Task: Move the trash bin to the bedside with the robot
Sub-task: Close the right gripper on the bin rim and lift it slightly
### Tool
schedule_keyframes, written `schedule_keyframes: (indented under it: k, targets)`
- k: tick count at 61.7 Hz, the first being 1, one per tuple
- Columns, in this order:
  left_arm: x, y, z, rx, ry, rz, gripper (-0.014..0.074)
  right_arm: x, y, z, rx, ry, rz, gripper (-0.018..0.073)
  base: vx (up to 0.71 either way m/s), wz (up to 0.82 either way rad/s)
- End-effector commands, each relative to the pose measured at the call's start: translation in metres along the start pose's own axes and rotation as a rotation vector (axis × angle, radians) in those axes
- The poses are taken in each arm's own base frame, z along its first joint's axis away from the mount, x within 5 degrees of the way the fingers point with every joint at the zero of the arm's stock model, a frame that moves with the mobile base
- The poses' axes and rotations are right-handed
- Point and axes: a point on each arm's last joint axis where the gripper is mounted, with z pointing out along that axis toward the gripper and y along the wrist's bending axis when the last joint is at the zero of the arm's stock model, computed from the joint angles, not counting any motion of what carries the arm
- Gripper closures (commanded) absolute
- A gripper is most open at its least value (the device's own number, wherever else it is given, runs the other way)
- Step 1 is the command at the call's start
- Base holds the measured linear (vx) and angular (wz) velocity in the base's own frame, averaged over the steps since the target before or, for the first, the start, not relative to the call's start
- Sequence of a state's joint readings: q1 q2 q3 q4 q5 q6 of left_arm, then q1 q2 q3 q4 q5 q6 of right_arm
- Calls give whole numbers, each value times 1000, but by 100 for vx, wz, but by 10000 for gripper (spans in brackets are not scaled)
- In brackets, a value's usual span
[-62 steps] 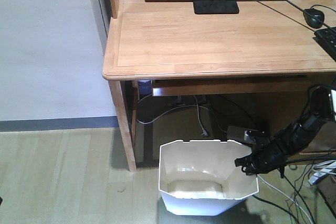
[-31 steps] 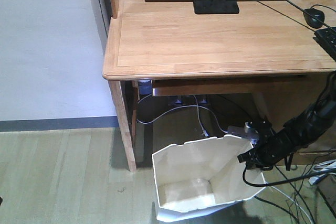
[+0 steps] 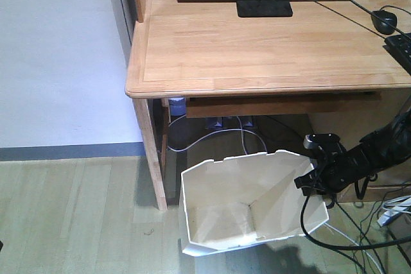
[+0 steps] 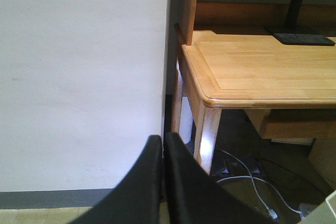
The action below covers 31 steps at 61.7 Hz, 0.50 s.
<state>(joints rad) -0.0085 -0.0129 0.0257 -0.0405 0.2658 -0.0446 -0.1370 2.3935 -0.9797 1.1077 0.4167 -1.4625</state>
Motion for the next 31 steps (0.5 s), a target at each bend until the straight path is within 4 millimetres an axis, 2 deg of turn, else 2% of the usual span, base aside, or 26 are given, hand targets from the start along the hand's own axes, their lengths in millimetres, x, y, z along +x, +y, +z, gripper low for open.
schedule_keyframes:
  k: [1, 13, 31]
  targets:
    - [-1, 0, 1, 10, -64, -9, 602, -15, 20, -24, -171, -61, -14, 564, 0, 0]
    - [-1, 0, 1, 10, -64, -9, 602, -14, 30, -26, -284, -43, 19, 564, 0, 0]
    - [-1, 0, 1, 10, -64, -9, 602, -14, 31, -26, -292, -42, 19, 564, 0, 0]
